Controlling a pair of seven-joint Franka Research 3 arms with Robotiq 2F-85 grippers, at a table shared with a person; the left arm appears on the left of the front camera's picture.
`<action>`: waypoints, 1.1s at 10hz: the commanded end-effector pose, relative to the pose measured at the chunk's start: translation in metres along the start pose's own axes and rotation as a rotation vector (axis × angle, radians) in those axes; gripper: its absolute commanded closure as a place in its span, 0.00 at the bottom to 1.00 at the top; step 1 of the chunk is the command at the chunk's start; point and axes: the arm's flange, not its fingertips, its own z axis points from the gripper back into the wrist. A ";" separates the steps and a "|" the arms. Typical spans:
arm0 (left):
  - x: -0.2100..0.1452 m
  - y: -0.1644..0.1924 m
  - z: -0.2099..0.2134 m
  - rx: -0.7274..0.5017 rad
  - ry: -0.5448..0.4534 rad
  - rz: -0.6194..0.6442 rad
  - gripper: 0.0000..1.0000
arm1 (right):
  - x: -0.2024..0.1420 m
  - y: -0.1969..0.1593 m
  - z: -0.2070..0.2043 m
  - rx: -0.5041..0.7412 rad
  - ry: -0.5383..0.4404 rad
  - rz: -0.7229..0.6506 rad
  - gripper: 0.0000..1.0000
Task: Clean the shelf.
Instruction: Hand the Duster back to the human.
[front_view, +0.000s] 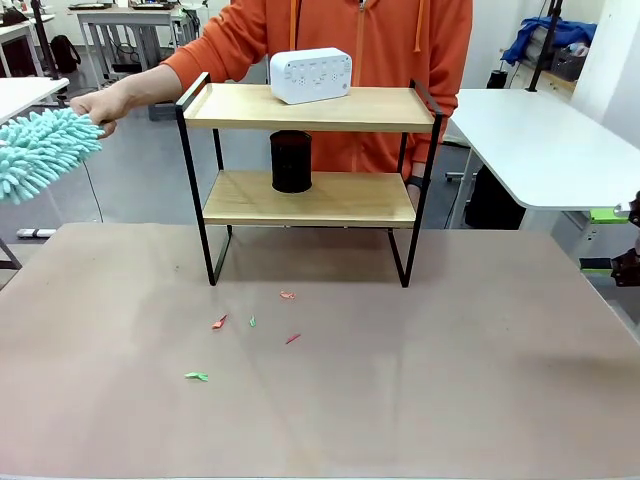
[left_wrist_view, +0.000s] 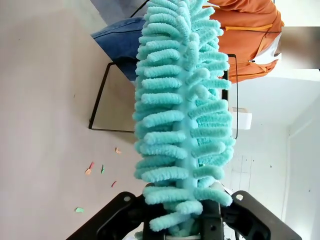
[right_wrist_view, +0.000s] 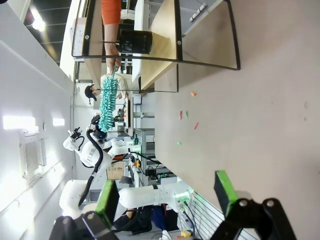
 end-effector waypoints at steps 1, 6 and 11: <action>-0.001 -0.003 -0.003 -0.025 0.015 0.010 0.25 | -0.001 0.003 0.002 -0.002 0.003 -0.009 0.00; -0.025 -0.015 -0.012 -0.083 0.088 -0.009 0.00 | -0.001 0.003 0.002 -0.002 0.003 -0.009 0.00; -0.117 0.013 -0.085 -0.117 0.596 0.004 0.00 | -0.001 0.003 0.002 -0.002 0.003 -0.009 0.00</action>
